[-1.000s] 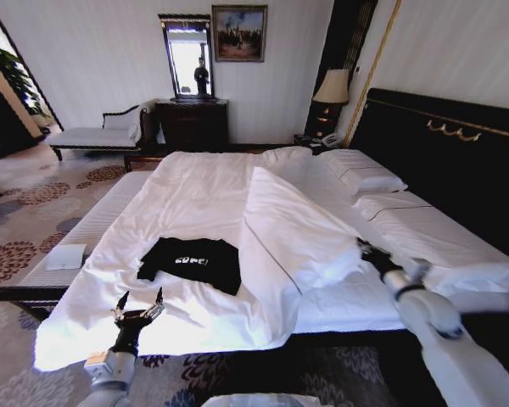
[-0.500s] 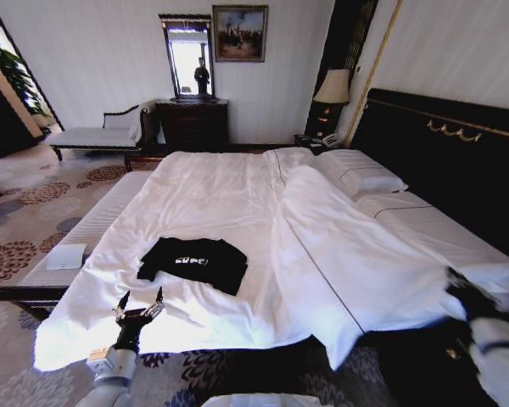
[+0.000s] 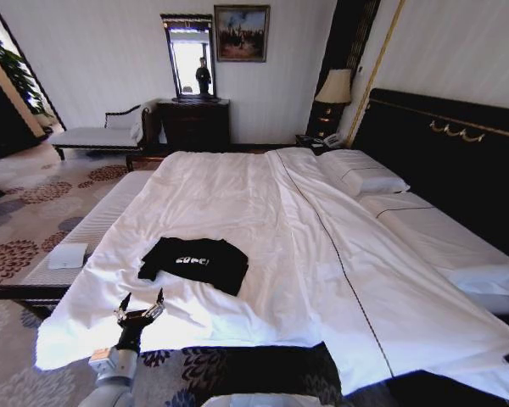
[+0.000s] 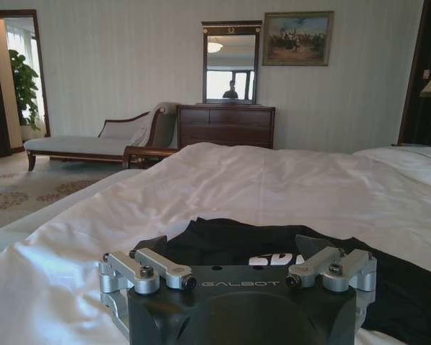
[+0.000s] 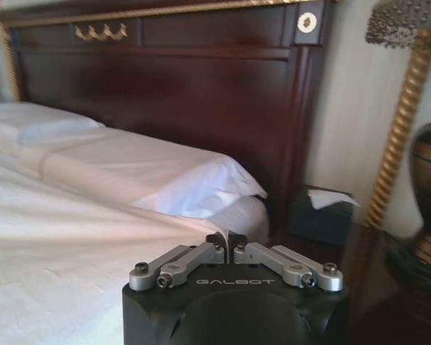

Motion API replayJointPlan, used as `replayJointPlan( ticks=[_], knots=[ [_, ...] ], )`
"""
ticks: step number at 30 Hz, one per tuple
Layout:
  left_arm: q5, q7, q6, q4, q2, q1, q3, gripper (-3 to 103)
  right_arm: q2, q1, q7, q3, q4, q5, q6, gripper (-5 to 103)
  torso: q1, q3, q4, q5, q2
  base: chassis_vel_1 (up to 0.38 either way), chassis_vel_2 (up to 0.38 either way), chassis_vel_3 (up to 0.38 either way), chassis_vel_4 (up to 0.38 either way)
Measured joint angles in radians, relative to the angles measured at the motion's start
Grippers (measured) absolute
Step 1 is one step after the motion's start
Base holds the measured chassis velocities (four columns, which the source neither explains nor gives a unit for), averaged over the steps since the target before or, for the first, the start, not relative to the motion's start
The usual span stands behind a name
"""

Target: Fold the clothes on the bed.

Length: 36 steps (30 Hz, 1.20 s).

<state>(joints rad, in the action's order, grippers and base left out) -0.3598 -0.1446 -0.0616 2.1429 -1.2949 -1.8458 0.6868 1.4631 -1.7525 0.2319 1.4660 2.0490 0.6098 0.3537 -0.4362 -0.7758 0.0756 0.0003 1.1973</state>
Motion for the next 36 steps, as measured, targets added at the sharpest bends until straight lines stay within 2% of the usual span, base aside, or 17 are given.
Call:
replayJointPlan(
  ticks=[3,5,8,10,13,15,20,21,22,23,26,28,31,32,34,35,36],
  knots=[
    [0.000,0.000,0.000,0.001,0.001,-0.001,0.001,100,0.004,-0.008,0.029,-0.003,0.014,-0.001,0.027,1,0.000,0.000,0.0001,-0.0004,0.000,0.000,0.000,0.000,0.000],
    [0.000,0.000,0.000,0.001,0.000,-0.002,0.000,100,0.024,-0.021,0.041,-0.035,0.020,-0.015,0.038,1,0.000,0.000,0.0017,-0.0008,0.000,0.000,0.000,0.000,0.000],
    [0.003,0.000,0.000,0.000,-0.003,-0.004,-0.002,100,0.061,-0.033,0.041,-0.086,0.022,-0.048,0.039,1,0.000,0.000,0.0025,-0.0006,0.000,0.000,0.000,0.000,0.000],
    [0.006,0.000,0.000,0.001,-0.010,-0.006,-0.003,100,0.099,-0.034,0.041,-0.135,0.016,-0.082,0.035,1,0.000,0.000,0.0023,-0.0008,0.000,0.000,0.000,0.000,0.000],
    [0.007,0.000,0.001,0.004,-0.011,-0.007,-0.003,100,0.112,-0.028,0.042,-0.160,-0.013,-0.118,0.022,1,0.000,0.000,0.0018,-0.0007,0.000,0.000,0.000,0.000,0.000],
    [0.007,0.000,0.001,0.005,-0.010,-0.011,0.002,100,0.112,-0.023,0.045,-0.174,-0.052,-0.140,0.012,1,0.000,0.000,0.0010,-0.0006,0.000,0.000,0.000,0.000,0.000],
    [0.004,0.000,-0.001,0.004,-0.004,-0.018,0.009,100,0.099,-0.006,0.054,-0.176,-0.116,-0.165,-0.005,3,0.000,0.000,0.0010,-0.0003,0.000,0.000,0.000,0.000,0.000],
    [0.004,0.000,-0.001,0.003,-0.004,-0.017,0.006,100,0.097,-0.006,0.060,-0.168,-0.123,-0.167,-0.004,3,0.000,0.000,0.0037,-0.0002,0.000,0.000,0.000,0.000,0.000],
    [0.004,0.000,-0.001,0.003,-0.004,-0.017,0.006,100,0.097,-0.006,0.060,-0.168,-0.123,-0.167,-0.004,3,0.000,0.000,0.0037,-0.0002,0.000,0.000,0.000,0.000,0.000],
    [0.004,0.000,-0.001,0.003,-0.003,-0.017,0.005,100,0.096,-0.006,0.060,-0.167,-0.123,-0.167,-0.004,8,0.000,0.000,0.0040,-0.0002,0.000,0.000,0.000,0.000,0.000],
    [0.008,0.000,0.000,0.004,-0.003,-0.010,-0.005,100,0.091,-0.020,0.047,-0.164,-0.113,-0.167,-0.026,24,0.000,0.000,0.0026,-0.0001,0.000,-0.008,-0.042,-0.013,-0.019],
    [0.009,0.000,0.001,0.004,-0.003,-0.009,-0.006,100,0.092,-0.022,0.044,-0.164,-0.108,-0.166,-0.035,24,0.000,0.000,0.0017,-0.0004,0.000,0.000,0.000,0.000,0.000],
    [0.009,0.000,0.001,0.004,-0.003,-0.009,-0.008,100,0.096,-0.031,0.019,-0.162,-0.091,-0.156,-0.088,40,0.000,0.000,0.0018,-0.0003,0.000,0.000,0.000,0.000,0.000],
    [0.009,0.000,0.001,0.004,-0.003,-0.009,-0.008,100,0.096,-0.031,0.019,-0.162,-0.091,-0.156,-0.088,40,0.000,0.000,0.0018,-0.0003,0.000,0.000,0.000,0.000,0.000],
    [0.009,0.001,0.001,0.004,-0.003,-0.009,-0.008,100,0.097,-0.039,-0.029,-0.165,-0.077,-0.145,-0.163,51,0.000,0.000,0.0017,-0.0004,0.000,0.000,0.000,0.000,0.000],
    [0.009,0.001,0.000,0.004,-0.003,-0.010,-0.008,100,0.097,-0.040,-0.042,-0.167,-0.073,-0.143,-0.181,51,0.000,0.000,0.0017,-0.0004,0.000,0.000,0.000,0.000,0.000],
    [0.009,0.001,0.000,0.004,-0.003,-0.010,-0.008,100,0.099,-0.043,-0.065,-0.174,-0.066,-0.140,-0.209,56,0.000,0.000,0.0017,-0.0004,0.000,0.000,0.000,0.000,0.000]
  ],
)
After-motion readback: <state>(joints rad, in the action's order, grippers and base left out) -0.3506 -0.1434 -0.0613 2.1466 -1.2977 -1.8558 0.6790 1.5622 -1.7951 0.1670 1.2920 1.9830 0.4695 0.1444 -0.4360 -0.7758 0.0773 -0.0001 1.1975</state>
